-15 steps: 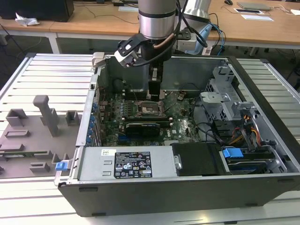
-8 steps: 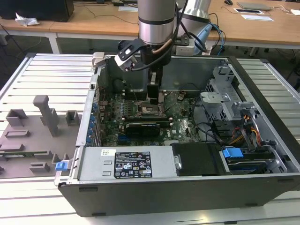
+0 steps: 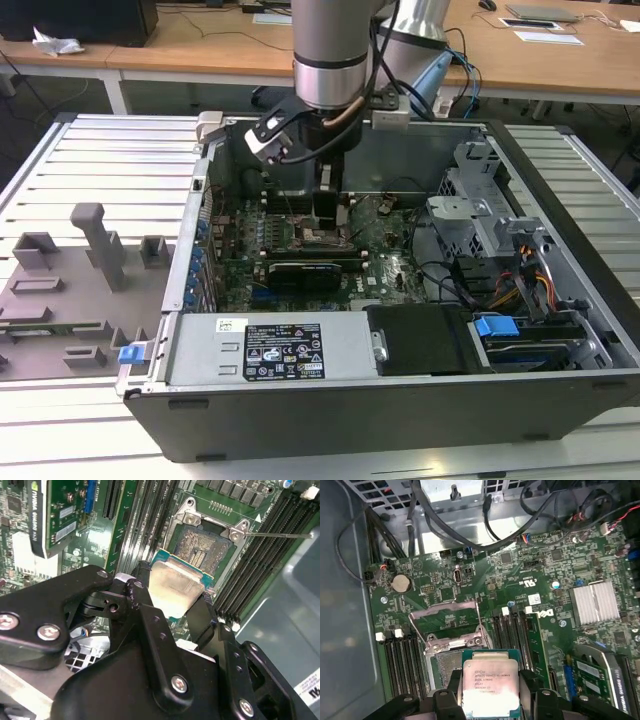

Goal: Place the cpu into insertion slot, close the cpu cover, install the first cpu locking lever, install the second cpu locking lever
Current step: 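Place the cpu into insertion slot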

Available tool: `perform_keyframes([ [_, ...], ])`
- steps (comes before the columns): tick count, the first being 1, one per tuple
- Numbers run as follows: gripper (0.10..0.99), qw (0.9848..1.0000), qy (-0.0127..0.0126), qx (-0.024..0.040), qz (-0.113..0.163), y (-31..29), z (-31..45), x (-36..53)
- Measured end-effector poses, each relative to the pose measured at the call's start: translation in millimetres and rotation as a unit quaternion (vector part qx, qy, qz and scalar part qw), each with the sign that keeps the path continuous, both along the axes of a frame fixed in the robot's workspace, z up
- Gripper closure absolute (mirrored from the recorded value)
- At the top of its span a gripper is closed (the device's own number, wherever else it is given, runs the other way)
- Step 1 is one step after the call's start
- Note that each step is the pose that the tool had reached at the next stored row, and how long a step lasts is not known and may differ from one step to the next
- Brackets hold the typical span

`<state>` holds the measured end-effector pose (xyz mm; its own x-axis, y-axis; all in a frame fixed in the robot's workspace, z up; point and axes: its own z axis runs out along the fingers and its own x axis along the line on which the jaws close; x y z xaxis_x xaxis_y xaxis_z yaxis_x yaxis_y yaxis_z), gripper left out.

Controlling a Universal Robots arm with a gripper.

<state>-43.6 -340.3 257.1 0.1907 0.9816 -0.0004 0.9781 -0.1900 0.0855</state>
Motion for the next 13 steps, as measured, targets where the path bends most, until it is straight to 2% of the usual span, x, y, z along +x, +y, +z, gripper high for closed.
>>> perform_keyframes([
  [5,0.545,1.0000,0.0001,0.0000,0.007,0.2,-9.1,-0.4],
  [8,0.545,0.9998,0.0000,0.0000,0.018,0.4,-18.2,-0.6],
  [10,0.545,0.9998,0.0001,0.0000,0.020,0.9,-20.7,-0.7],
  [13,0.545,0.9995,0.0001,-0.0001,0.032,3.8,-26.3,-0.8],
])
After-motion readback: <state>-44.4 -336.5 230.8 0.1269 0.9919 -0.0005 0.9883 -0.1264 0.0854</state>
